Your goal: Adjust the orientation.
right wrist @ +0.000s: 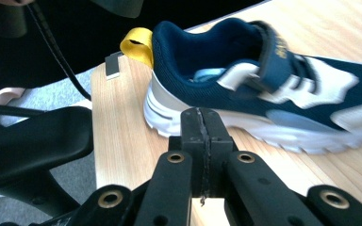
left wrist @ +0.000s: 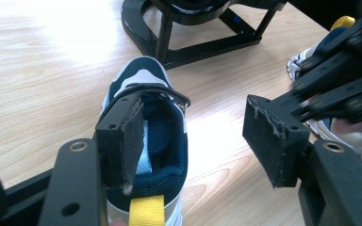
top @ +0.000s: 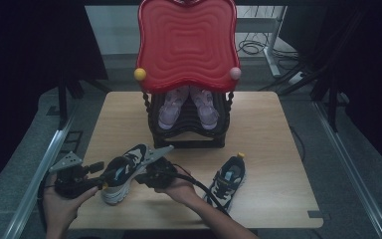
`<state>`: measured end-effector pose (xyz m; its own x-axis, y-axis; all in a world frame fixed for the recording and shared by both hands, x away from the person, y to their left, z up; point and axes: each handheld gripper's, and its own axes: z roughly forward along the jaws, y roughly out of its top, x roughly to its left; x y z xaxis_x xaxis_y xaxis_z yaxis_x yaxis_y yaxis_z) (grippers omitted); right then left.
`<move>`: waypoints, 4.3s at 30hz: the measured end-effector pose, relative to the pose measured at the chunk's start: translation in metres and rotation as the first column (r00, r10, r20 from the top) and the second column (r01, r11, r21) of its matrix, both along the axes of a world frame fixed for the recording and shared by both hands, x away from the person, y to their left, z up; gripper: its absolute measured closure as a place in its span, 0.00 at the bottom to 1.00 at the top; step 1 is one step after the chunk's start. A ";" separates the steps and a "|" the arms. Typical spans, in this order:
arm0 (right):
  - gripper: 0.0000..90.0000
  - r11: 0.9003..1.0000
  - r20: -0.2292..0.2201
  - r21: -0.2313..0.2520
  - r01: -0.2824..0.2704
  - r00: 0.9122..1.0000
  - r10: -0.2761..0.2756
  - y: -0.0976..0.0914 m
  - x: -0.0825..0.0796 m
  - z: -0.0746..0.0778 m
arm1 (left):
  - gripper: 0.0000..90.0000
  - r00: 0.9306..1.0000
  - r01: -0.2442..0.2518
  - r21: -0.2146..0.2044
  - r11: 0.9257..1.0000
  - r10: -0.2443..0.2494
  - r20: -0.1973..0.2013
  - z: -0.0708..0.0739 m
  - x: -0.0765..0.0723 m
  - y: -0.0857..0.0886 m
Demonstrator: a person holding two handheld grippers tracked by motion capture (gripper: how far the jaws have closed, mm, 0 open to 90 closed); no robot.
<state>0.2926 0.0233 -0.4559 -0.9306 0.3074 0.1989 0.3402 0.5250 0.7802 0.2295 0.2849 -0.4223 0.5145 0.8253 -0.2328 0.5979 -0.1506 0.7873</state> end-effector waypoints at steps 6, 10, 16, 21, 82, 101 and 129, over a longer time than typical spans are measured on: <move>1.00 0.998 0.022 0.048 0.042 0.999 -0.043 -0.043 -0.011 0.011 | 0.43 1.000 0.008 0.002 1.000 -0.008 -0.003 0.000 0.000 -0.005; 1.00 0.994 0.031 0.076 0.078 0.996 -0.081 -0.070 -0.015 0.014 | 0.43 1.000 0.014 0.010 1.000 -0.014 -0.004 0.000 0.001 -0.009; 1.00 0.984 0.028 0.104 0.148 0.988 -0.152 -0.111 -0.019 0.012 | 0.43 1.000 0.022 0.014 1.000 -0.022 -0.006 -0.002 0.002 -0.014; 1.00 0.973 0.041 0.112 0.204 0.977 -0.209 -0.143 -0.022 0.010 | 0.43 0.999 0.031 0.017 0.999 -0.030 -0.013 -0.003 0.003 -0.019; 1.00 0.919 0.002 0.012 0.394 0.919 -0.394 -0.266 -0.089 -0.056 | 0.43 0.994 0.105 0.015 0.994 -0.105 -0.013 -0.004 0.015 -0.036; 1.00 0.931 0.011 -0.002 0.365 0.931 -0.365 -0.254 -0.084 -0.059 | 0.44 0.996 0.092 0.019 0.996 -0.092 -0.015 -0.005 0.010 -0.034; 1.00 0.950 0.016 -0.019 0.311 0.950 -0.311 -0.235 -0.088 -0.062 | 0.43 0.996 0.092 0.020 0.996 -0.092 -0.020 -0.005 0.010 -0.031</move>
